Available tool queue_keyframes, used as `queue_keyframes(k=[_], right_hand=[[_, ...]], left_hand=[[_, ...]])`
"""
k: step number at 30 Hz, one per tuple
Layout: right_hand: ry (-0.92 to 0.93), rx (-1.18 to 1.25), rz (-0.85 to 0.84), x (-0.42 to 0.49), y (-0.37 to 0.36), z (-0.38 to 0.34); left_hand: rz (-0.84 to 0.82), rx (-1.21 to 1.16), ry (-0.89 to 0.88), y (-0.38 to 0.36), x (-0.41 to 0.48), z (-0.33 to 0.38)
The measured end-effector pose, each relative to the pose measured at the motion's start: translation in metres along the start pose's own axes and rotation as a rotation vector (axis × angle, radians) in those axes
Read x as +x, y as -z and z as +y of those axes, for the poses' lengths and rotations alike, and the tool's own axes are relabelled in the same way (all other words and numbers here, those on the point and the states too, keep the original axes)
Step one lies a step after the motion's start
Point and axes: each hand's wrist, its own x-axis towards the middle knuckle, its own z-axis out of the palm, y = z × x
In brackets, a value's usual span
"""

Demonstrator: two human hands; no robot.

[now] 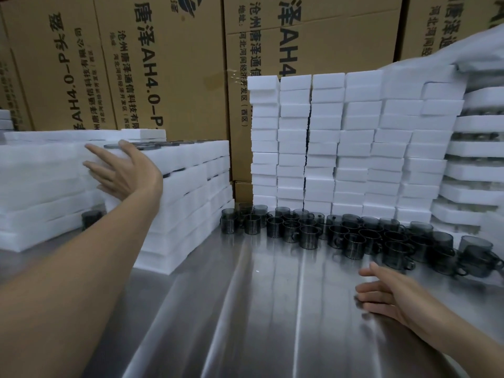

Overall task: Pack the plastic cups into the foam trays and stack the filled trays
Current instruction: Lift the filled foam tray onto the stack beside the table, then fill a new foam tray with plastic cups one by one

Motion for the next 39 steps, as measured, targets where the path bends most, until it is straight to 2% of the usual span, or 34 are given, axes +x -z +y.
queue_keyframes(k=[3,6,8,11,13,15,17,19,22,25,28,39], right_hand=[[-0.006,-0.004,-0.008,0.0,0.001,-0.002],[-0.018,-0.024,-0.014,-0.005,-0.002,-0.005],[-0.012,-0.027,-0.012,-0.009,-0.005,-0.007],[0.03,-0.07,0.02,-0.016,-0.009,-0.01],[0.125,-0.198,0.071,-0.019,-0.011,-0.007],[0.244,-0.357,0.109,-0.018,-0.011,-0.003],[0.321,-0.467,0.141,-0.015,-0.01,0.0],[0.373,-0.562,0.167,-0.01,-0.007,0.003],[0.415,-0.655,0.165,-0.003,-0.004,0.008],[0.425,-0.745,0.142,0.003,-0.003,0.011],[0.442,-0.816,0.133,0.006,-0.003,0.012],[0.435,-0.886,0.146,0.004,-0.004,0.013]], left_hand=[[0.032,-0.107,-0.06,0.009,-0.018,0.003],[0.071,-0.304,-0.379,0.017,-0.065,-0.004],[-0.08,-0.336,-0.592,0.01,-0.116,-0.025],[-0.517,-0.23,-0.817,-0.006,-0.197,-0.07],[-0.764,-0.095,-1.044,-0.021,-0.229,-0.102],[-0.887,0.004,-1.258,-0.043,-0.239,-0.12],[-0.92,0.092,-1.336,-0.067,-0.24,-0.125],[-0.921,0.175,-1.304,-0.085,-0.239,-0.126],[-0.916,0.259,-1.11,-0.105,-0.238,-0.131],[-0.988,0.441,-0.936,-0.124,-0.234,-0.138],[-1.071,0.5,-0.897,-0.131,-0.232,-0.144],[-1.119,0.477,-0.878,-0.119,-0.232,-0.142]])
